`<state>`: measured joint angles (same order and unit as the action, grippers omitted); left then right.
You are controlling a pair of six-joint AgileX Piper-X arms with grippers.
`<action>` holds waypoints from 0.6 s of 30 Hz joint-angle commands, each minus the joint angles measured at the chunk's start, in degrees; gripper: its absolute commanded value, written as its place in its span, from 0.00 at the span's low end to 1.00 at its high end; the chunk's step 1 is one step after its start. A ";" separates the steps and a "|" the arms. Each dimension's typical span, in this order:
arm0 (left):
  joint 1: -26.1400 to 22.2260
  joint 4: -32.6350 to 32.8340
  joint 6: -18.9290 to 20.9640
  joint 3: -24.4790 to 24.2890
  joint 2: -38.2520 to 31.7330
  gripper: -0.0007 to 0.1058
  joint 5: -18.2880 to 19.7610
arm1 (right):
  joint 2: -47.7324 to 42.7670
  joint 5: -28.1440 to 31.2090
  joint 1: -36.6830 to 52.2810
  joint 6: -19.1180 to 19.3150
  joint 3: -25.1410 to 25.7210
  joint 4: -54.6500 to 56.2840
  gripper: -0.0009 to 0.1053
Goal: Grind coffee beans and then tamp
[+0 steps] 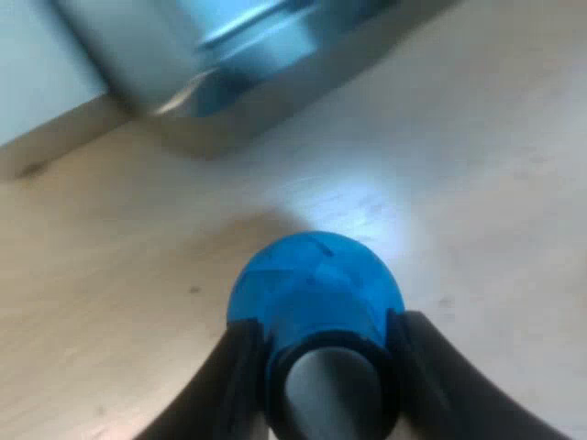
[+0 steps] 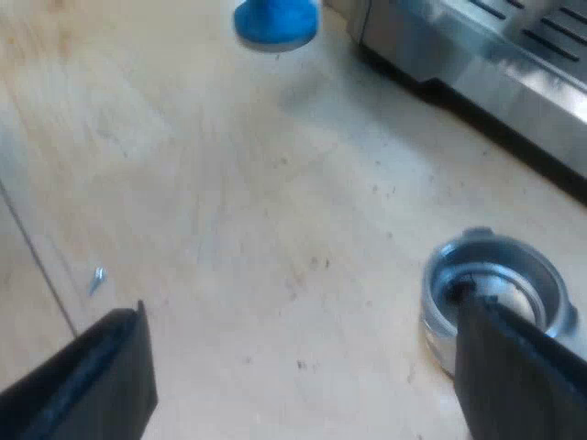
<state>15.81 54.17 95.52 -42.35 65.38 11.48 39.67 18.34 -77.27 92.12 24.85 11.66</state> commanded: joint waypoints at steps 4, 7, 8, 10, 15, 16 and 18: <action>-2.69 -3.88 0.49 2.14 -0.60 0.01 -0.36 | 5.79 -9.54 8.14 1.13 2.36 -5.17 0.67; -2.68 -5.88 0.49 2.74 -0.60 0.01 -1.10 | 8.74 -14.40 11.83 3.55 2.89 -7.83 0.67; -2.68 -6.82 0.61 3.09 -0.46 0.01 -2.10 | 9.83 -15.85 12.82 3.91 3.11 -8.61 0.67; -2.68 -7.97 0.61 3.50 -0.02 0.01 -3.34 | 11.77 -17.94 14.23 4.38 3.39 -9.92 0.67; -2.68 -8.45 0.61 4.36 2.18 0.01 -3.35 | 16.72 -21.60 16.86 6.23 3.68 -15.09 0.67; -2.68 -9.01 0.61 4.86 2.81 0.01 -3.35 | 17.91 -22.26 17.12 6.33 3.86 -16.35 0.67; -2.68 -9.62 0.61 5.55 3.40 0.01 -3.35 | 19.57 -22.52 17.10 6.50 4.17 -17.54 0.67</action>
<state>13.18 45.02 95.59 -36.79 68.87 8.71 59.08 -3.45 -60.42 97.56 28.30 -4.44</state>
